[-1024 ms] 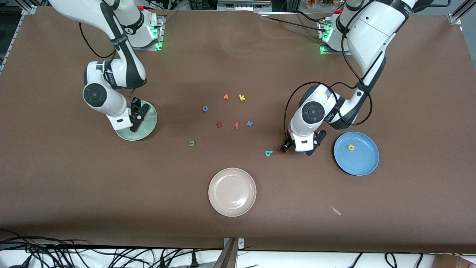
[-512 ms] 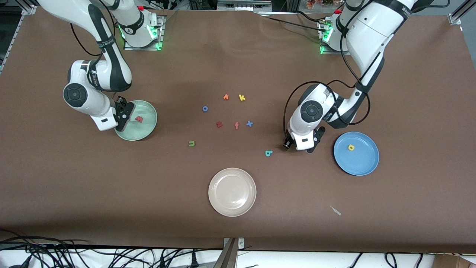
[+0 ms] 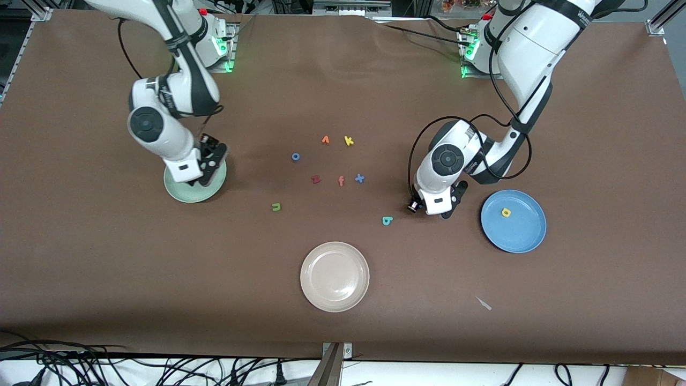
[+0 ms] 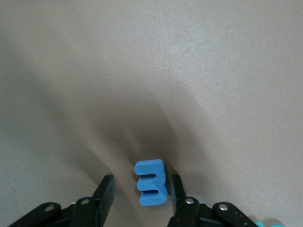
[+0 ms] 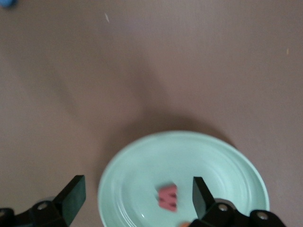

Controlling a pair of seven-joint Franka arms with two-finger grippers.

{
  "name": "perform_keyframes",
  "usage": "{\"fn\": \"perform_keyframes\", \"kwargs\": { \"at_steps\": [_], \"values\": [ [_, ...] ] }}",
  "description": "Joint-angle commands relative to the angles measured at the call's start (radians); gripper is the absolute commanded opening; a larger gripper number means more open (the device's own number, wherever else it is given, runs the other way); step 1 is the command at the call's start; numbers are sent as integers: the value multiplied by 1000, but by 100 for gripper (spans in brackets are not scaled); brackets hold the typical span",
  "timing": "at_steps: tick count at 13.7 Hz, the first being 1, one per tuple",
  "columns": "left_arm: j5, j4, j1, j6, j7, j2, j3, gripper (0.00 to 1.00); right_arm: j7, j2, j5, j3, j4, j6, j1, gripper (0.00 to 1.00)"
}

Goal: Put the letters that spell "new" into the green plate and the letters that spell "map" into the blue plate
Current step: 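Drop the orange letter on the green plate while the left gripper grasps blue, then drop the blue letter on the blue plate while the right gripper grasps green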

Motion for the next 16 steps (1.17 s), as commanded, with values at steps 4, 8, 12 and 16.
{"fn": "perform_keyframes", "kwargs": {
  "at_steps": [4,8,12,16],
  "values": [
    [31,-5,-9,9,-29,3,5,37,482,-16,2,124,42,2,1,100],
    [35,-4,-9,9,-27,11,7,25,723,-27,8,117,54,17,-3,100],
    [35,7,-9,-3,-7,5,5,12,1039,105,-8,121,215,43,35,100],
    [35,12,1,-59,145,-27,4,5,1084,231,6,121,355,43,36,100]
  ]
}}
